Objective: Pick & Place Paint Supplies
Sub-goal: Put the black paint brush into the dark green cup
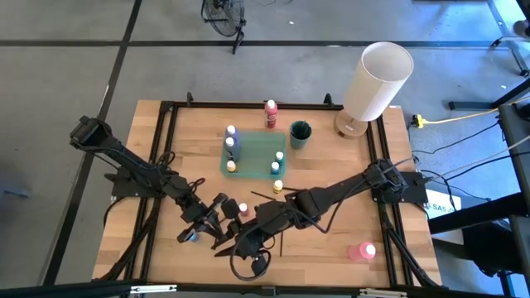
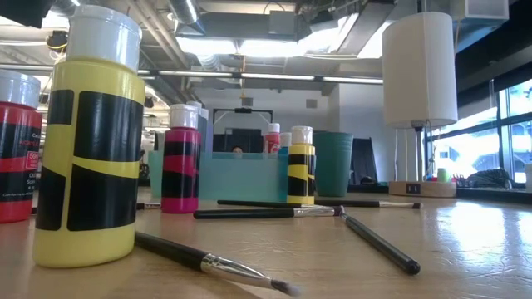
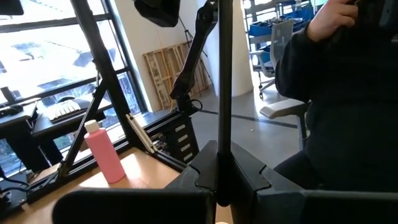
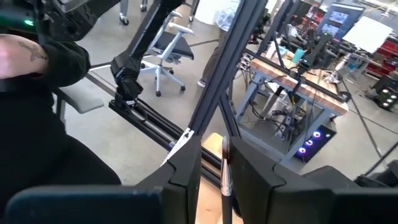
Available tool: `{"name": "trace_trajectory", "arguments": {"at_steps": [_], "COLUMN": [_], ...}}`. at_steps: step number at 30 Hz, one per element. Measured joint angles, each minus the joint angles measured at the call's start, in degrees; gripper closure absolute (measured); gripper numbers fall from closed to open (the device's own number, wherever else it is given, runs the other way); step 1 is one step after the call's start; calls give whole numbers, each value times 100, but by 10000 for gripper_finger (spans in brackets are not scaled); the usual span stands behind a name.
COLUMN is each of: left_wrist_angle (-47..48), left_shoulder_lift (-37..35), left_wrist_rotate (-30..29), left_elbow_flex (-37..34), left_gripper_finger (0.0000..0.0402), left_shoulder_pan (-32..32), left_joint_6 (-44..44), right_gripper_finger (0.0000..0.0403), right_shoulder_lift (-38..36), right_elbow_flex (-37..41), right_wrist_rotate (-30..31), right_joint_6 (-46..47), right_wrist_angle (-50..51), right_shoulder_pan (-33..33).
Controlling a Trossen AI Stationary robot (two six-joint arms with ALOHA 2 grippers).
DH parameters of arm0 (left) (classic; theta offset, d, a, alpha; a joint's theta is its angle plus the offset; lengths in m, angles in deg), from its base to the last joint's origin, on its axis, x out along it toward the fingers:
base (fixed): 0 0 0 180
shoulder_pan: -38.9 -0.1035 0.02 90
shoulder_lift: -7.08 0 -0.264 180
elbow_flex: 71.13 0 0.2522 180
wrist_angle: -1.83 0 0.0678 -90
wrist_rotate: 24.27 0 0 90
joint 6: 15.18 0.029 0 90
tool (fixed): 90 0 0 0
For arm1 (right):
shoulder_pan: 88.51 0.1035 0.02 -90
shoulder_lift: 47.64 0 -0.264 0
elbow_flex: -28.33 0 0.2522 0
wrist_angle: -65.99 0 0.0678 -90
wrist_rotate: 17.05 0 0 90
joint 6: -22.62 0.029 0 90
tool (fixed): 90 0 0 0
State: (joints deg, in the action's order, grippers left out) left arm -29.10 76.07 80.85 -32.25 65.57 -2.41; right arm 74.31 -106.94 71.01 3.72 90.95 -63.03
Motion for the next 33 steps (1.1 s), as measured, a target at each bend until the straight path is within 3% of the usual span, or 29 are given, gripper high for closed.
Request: {"name": "trace_trajectory", "arguments": {"at_steps": [33], "left_wrist_angle": [-5], "left_shoulder_lift": [0], "left_wrist_rotate": [-22], "left_elbow_flex": [-1], "left_gripper_finger": [392], "left_shoulder_pan": [-17], "left_joint_6": [45], "right_gripper_finger": [318], "right_shoulder_lift": [9], "right_elbow_flex": [0], "right_wrist_rotate": [-37], "right_joint_6": [0], "right_wrist_angle": [-92], "right_shoulder_pan": [-45]}}
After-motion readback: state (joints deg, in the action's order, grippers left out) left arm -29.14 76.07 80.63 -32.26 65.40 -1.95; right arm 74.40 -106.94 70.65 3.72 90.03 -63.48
